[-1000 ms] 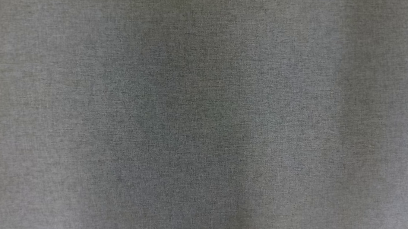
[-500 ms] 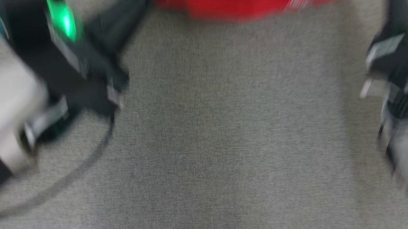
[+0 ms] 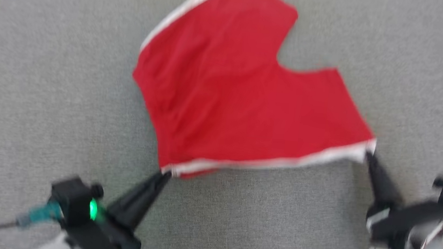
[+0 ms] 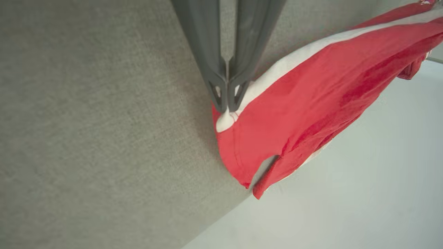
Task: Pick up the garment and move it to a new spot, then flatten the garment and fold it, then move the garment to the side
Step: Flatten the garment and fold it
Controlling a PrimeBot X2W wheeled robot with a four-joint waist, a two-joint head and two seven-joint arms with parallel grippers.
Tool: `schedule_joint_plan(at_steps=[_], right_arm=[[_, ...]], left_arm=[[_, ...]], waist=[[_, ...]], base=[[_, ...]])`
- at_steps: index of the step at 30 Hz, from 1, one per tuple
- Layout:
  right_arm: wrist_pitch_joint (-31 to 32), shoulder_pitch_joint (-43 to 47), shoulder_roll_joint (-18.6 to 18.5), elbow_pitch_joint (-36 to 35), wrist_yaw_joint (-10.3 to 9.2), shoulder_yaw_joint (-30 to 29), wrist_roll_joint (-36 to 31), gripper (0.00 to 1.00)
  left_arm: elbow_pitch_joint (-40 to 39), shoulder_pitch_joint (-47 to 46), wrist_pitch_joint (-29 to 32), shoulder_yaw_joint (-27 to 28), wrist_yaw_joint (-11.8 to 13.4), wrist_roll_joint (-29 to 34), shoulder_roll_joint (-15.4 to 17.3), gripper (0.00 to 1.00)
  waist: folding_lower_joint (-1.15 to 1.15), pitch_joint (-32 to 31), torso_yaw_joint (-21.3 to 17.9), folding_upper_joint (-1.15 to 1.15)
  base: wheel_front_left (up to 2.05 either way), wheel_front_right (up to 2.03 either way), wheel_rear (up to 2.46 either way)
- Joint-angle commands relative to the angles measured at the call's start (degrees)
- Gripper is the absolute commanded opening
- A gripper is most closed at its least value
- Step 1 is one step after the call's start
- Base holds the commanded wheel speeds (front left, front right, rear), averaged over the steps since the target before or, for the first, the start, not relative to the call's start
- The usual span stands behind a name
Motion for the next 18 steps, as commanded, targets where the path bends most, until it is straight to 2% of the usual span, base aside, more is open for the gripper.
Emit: schedule_joint_plan(at_steps=[1,7,12,18], right_arm=[[-0.48,3.40,0.45,-0.20,0.08,-0.07,-0.66,0.00],[0.89,14.07,2.44,-2.05,0.09,0.36,-0.32,0.00],[3.08,21.33,2.80,-4.79,0.08,-0.91,0.11,0.00],[6.79,27.40,3.87,-8.00,0.08,-2.72,1.08,0.00]], left_arm=[[0.76,2.81,-0.19,0.67,0.07,1.27,-0.65,0.00],[3.73,10.97,-0.20,1.85,0.07,6.65,-0.92,0.00],[4.82,17.54,-0.20,3.31,0.07,10.41,1.36,0.00],[4.94,21.33,-0.20,5.23,0.08,12.16,1.24,0.00]], waist=[[0.02,-3.13,0.36,0.01],[0.02,-7.13,0.47,0.01],[0.02,-9.76,0.33,0.01],[0.02,-10.53,1.01,0.01]], base=[[0.00,0.00,0.00],[0.00,0.00,0.00],[0.00,0.00,0.00],[0.00,0.00,0.00]])
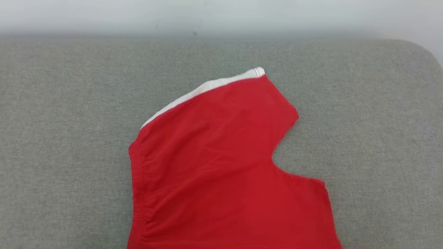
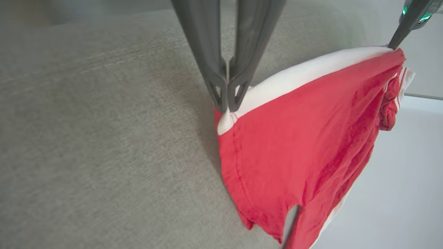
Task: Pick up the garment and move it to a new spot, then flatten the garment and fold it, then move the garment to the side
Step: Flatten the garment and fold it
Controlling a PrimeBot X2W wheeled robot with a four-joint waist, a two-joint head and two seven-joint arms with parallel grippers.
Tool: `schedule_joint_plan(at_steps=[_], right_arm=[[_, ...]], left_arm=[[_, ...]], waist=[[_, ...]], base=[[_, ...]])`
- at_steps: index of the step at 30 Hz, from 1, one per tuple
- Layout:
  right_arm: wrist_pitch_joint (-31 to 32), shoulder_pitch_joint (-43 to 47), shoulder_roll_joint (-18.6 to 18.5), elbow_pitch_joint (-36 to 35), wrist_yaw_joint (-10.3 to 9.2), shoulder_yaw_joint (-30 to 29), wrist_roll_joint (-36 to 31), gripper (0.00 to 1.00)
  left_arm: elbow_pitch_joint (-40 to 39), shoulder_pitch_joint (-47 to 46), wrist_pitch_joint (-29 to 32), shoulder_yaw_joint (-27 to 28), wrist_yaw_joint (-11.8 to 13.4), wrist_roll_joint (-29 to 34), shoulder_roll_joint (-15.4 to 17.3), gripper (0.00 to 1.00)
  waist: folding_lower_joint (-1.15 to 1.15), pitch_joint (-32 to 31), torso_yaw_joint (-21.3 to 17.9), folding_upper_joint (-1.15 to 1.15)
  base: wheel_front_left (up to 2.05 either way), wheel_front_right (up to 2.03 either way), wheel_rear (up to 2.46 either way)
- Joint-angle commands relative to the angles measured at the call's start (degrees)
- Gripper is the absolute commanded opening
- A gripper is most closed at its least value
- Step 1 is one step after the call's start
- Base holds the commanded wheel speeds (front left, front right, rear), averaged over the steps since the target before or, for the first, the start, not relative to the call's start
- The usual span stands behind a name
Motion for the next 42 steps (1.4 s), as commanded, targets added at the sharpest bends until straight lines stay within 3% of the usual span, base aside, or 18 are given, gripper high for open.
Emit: schedule_joint_plan(at_steps=[1,12,22,28,33,42], right_arm=[[0.49,0.75,0.52,-0.93,0.07,-0.18,0.31,0.00],[4.10,-0.21,1.40,-9.82,0.07,-9.62,-3.87,0.00],[9.46,-17.82,-0.14,-6.54,0.07,-11.62,-8.83,0.00],[10.59,-33.56,-1.13,1.42,0.07,-6.57,-13.47,0.00],[7.09,-47.18,-1.98,11.21,0.07,2.41,-19.60,0.00],[1.20,-64.67,0.29,27.69,0.07,12.86,-20.70,0.00]], left_arm=[[0.15,0.97,-0.19,0.62,0.10,0.46,-0.36,0.00],[-2.94,2.48,-0.19,5.99,0.10,2.92,-5.26,0.00],[-3.98,-6.68,-0.19,6.59,0.10,4.16,-6.73,0.00],[0.32,-15.02,-0.19,5.42,0.10,1.07,-7.13,0.00],[4.42,-21.35,-0.19,4.16,0.10,-0.36,-7.45,0.00],[9.55,-31.44,-0.19,0.89,0.10,-1.40,-9.46,0.00]], waist=[[0.01,-0.44,0.47,0.01],[0.01,-1.26,1.78,0.01],[0.01,0.38,5.14,0.01],[0.01,3.32,6.21,0.01],[0.01,7.24,6.76,0.01],[0.01,13.50,8.79,0.01]], base=[[0.00,0.00,0.00],[0.00,0.00,0.00],[0.00,0.00,0.00],[0.00,0.00,0.00],[0.00,0.00,0.00],[0.00,0.00,0.00]])
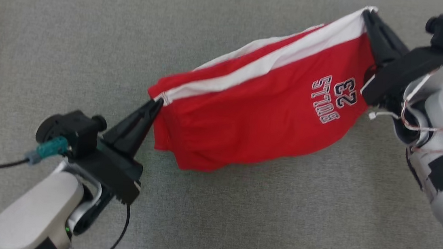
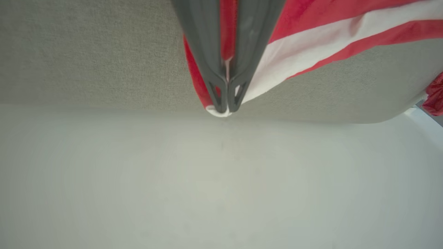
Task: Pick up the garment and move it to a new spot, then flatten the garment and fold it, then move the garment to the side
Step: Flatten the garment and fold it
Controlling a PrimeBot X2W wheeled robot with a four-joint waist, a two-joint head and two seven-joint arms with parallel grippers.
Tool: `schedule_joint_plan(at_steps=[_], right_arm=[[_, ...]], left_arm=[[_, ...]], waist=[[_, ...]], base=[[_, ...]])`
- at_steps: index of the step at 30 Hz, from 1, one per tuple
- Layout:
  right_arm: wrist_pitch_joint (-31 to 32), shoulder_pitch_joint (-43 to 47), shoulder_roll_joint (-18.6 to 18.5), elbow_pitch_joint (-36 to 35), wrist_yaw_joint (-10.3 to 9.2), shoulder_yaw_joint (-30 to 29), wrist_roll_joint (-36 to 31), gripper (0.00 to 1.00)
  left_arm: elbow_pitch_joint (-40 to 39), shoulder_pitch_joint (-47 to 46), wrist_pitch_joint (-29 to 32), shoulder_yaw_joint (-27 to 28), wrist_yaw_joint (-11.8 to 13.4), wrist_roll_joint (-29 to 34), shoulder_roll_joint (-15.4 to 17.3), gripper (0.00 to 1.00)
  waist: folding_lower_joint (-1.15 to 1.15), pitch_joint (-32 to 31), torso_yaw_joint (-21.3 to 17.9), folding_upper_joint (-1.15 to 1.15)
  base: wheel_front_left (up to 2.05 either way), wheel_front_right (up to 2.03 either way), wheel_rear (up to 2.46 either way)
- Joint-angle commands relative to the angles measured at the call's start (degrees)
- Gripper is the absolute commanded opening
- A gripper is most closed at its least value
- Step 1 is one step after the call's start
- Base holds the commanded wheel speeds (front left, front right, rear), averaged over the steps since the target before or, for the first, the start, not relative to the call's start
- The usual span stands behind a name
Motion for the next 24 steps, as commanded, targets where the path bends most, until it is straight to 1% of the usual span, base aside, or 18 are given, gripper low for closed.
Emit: schedule_joint_plan(at_steps=[1,4,5,8,13,18,20,21,22,23,24], right_arm=[[-1.08,-2.35,0.56,2.21,0.07,0.85,0.30,0.00],[-2.54,-7.50,1.24,8.19,0.07,2.56,0.14,0.00],[-3.18,-10.08,1.59,11.84,0.07,3.75,0.06,0.00],[-4.30,-12.75,2.24,15.97,0.07,5.38,0.47,0.00],[-5.94,-15.19,3.24,19.91,0.07,8.43,1.26,0.00],[-7.86,-17.12,3.76,22.57,0.07,11.19,1.75,0.00],[-7.56,-17.30,3.95,23.34,0.07,12.59,2.30,0.00],[-7.60,-17.45,3.86,23.63,0.07,13.03,2.61,0.04],[-7.90,-17.55,3.77,23.97,0.07,13.27,3.16,0.48],[-8.41,-17.41,3.70,24.27,0.07,13.50,3.73,0.83],[-8.62,-17.10,3.71,24.51,0.07,13.87,4.22,1.00]], left_arm=[[1.13,-1.74,-0.19,0.18,0.10,-0.44,-0.26,0.00],[3.08,-4.59,-0.19,0.23,0.10,-0.89,-1.00,0.00],[3.81,-6.35,-0.19,-0.64,0.09,-0.88,-1.54,0.00],[4.80,-8.40,-0.19,-1.58,0.10,-1.02,-2.17,0.00],[6.05,-10.18,-0.19,-2.59,0.10,-1.10,-3.15,0.00],[7.15,-10.56,-0.19,-2.24,0.10,-0.73,-3.59,0.00],[7.87,-10.23,-0.19,-2.38,0.10,-0.95,-3.93,0.00],[8.41,-9.95,-0.19,-2.36,0.10,-1.40,-4.19,0.00],[8.67,-9.87,-0.19,-2.24,0.10,-1.40,-4.40,0.06],[8.97,-9.69,-0.19,-1.78,0.10,-0.84,-4.56,0.45],[9.23,-9.12,-0.19,-1.63,0.10,-0.50,-4.81,1.00]], waist=[[-0.01,3.83,1.78,-0.01],[-0.01,6.10,2.44,-0.01],[-0.01,7.55,3.01,-0.01],[-0.01,8.96,3.75,-0.01],[-0.01,10.09,4.06,-0.01],[-0.01,10.33,4.19,-0.01],[-0.01,10.06,4.39,-0.01],[-0.01,9.83,4.44,-0.01],[-0.01,9.53,4.45,-0.01],[-0.01,9.08,4.44,-0.01],[-0.01,8.58,4.41,-0.01]], base=[[0.00,0.00,0.00],[0.00,0.00,0.00],[0.00,0.00,0.00],[0.00,0.00,0.00],[0.00,0.00,0.00],[0.00,0.00,0.00],[0.00,0.00,0.00],[0.00,0.00,0.00],[0.00,0.00,0.00],[0.00,0.00,0.00],[0.00,0.00,0.00]])
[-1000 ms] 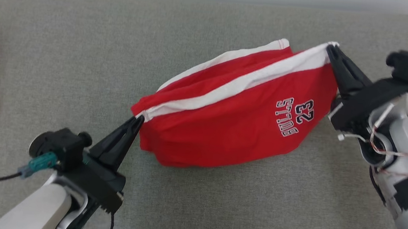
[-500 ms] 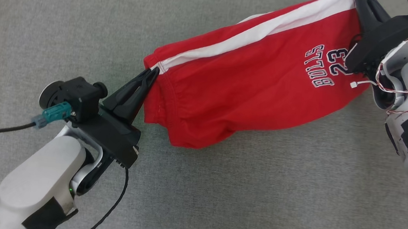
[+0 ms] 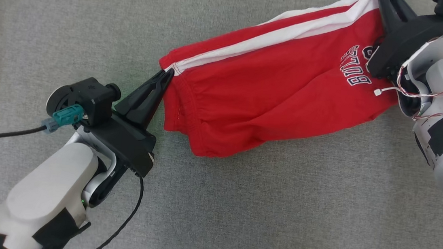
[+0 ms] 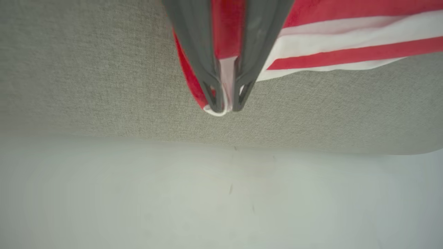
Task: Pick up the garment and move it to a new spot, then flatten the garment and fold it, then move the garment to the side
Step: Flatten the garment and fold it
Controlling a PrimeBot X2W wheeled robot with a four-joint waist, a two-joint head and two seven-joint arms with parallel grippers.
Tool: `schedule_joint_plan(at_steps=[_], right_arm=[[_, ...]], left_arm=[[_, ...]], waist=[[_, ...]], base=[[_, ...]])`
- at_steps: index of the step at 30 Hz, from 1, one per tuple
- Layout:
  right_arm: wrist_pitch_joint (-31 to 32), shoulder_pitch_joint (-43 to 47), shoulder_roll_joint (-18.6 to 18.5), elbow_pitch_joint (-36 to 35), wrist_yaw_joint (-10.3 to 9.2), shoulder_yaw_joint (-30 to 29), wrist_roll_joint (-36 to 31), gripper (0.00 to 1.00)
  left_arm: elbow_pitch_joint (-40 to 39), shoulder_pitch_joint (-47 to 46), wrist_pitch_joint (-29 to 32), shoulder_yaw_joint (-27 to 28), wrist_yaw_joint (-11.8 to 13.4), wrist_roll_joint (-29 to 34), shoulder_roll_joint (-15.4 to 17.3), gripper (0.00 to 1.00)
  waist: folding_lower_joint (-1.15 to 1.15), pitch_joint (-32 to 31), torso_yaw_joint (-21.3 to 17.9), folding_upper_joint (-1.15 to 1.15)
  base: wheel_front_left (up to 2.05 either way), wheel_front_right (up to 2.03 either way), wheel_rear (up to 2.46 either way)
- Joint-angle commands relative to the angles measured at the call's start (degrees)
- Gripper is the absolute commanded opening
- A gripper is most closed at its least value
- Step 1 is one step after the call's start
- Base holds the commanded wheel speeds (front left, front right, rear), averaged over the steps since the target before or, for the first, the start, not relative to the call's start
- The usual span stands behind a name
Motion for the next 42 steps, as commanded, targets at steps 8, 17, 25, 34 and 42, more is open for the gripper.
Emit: schedule_joint_plan(at_steps=[8,17,25,34,42], right_arm=[[-3.58,3.84,-1.78,0.17,0.07,2.92,3.64,1.00],[-5.19,11.28,-5.29,-0.89,0.07,4.47,8.35,1.00],[-5.47,16.04,-4.69,0.10,0.07,5.15,11.56,1.00],[-4.14,19.05,-2.73,2.56,0.07,6.40,14.55,1.00],[-1.02,19.84,-1.22,4.08,0.07,7.36,16.75,0.20]], left_arm=[[-1.11,7.41,-0.19,8.54,0.10,7.18,-1.42,1.00],[-10.73,21.15,-0.19,27.19,3.81,21.47,-7.78,1.00],[-17.97,31.73,-0.19,38.11,4.16,30.22,-15.21,1.00],[-19.45,39.88,-0.19,46.08,3.90,34.59,-20.13,1.00],[-17.67,41.43,-0.19,46.43,3.40,33.86,-20.76,1.00]], waist=[[-0.01,-6.80,-1.09,-0.01],[-0.01,-10.68,-1.63,-0.01],[-0.01,-11.59,-1.47,-0.01],[-0.01,-11.98,-0.35,-0.01],[-0.01,-12.54,0.82,-0.01]], base=[[0.00,0.00,0.00],[0.00,0.00,0.00],[0.00,0.00,0.00],[0.00,0.00,0.00],[0.00,0.00,0.00]])
